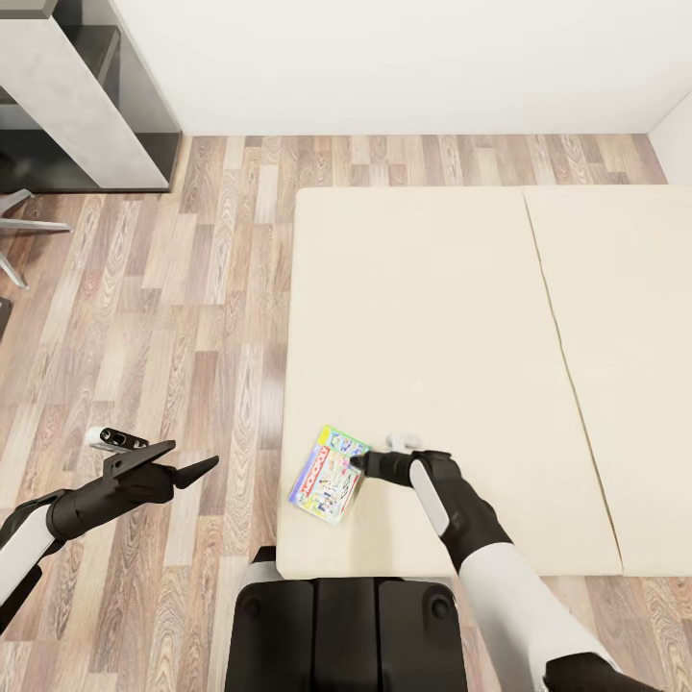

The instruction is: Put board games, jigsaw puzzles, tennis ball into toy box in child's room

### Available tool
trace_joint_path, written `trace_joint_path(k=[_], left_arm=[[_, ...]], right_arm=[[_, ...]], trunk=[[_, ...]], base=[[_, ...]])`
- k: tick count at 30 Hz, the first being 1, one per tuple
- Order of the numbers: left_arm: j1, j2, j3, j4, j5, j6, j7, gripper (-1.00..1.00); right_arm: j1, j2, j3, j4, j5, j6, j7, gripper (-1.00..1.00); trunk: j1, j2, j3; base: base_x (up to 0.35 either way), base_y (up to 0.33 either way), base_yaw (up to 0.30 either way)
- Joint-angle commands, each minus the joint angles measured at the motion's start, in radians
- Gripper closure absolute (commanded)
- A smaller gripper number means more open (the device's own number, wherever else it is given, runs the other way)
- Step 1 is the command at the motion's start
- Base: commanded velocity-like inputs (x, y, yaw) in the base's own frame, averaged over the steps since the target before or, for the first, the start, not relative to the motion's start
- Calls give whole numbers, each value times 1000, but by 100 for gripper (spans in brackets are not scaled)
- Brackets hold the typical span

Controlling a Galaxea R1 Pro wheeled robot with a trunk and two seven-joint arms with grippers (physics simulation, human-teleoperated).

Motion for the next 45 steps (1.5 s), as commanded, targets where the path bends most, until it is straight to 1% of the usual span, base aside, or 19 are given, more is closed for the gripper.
trace_joint_path(k=[1,3,10,15,19,45], left_arm=[[-1,1,-2,0,4,5,-2,-100],[-1,1,-2,0,4,5,-2,-100],[-1,1,-2,0,4,5,-1,-100],[-1,1,-2,0,4,5,-2,-100],[-1,1,-2,0,4,5,-2,-100],[-1,1,-2,0,4,5,-1,-100]], right_arm=[[-3,0,-1,4,4,-3,3,-100],[-9,0,0,13,4,-21,3,-100],[-18,0,1,31,2,-47,3,-100],[-20,0,1,60,3,-90,3,-100],[-22,0,2,69,4,-103,3,-100],[-22,0,10,71,5,-109,14,-100]], trunk=[[1,-2,-1],[1,-2,-1],[1,-2,-1],[1,-2,-1],[1,-2,-1],[1,-2,-1]], base=[[0,0,0],[0,0,0],[0,0,0],[0,0,0],[0,0,0],[0,0,0]])
